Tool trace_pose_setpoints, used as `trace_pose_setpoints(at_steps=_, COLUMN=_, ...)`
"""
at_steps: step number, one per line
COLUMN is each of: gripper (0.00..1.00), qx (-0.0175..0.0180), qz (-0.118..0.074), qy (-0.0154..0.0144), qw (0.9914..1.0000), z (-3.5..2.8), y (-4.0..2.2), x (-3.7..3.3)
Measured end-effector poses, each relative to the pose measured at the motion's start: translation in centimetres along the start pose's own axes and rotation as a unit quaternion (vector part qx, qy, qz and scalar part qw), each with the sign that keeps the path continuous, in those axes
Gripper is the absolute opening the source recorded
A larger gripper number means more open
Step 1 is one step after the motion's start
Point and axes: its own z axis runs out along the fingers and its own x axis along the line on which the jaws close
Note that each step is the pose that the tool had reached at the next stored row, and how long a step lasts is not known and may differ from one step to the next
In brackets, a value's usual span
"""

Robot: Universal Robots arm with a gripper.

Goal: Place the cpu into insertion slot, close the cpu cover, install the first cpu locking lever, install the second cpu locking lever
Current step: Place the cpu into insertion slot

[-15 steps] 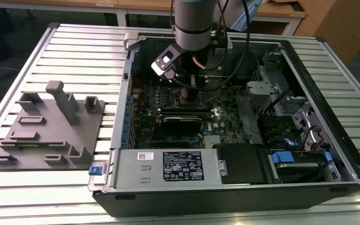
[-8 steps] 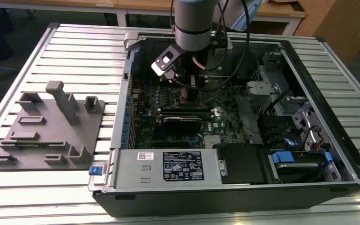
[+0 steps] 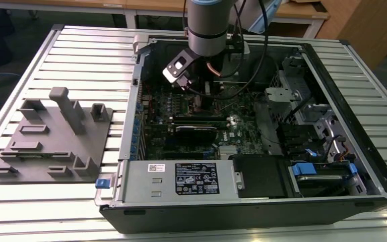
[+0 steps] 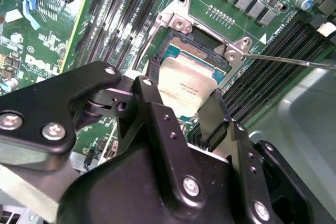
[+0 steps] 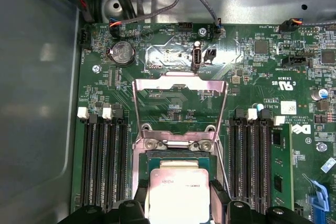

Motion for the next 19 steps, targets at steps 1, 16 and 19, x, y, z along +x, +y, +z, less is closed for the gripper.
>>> trace_pose_setpoints(at_steps=1, gripper=0.54, qx=0.0, qz=0.0, qy=0.0, qw=1.0, z=0.0, y=0.0, x=0.0)
trace_pose_setpoints(at_steps=16, gripper=0.54, qx=0.0, qz=0.0, qy=-0.0001, qw=1.0, z=0.2, y=-0.01, x=-0.1)
trace_pose_setpoints(at_steps=19, gripper=0.54, qx=0.0, qz=0.0, qy=-0.0001, qw=1.0, z=0.22, y=-0.01, x=-0.1)
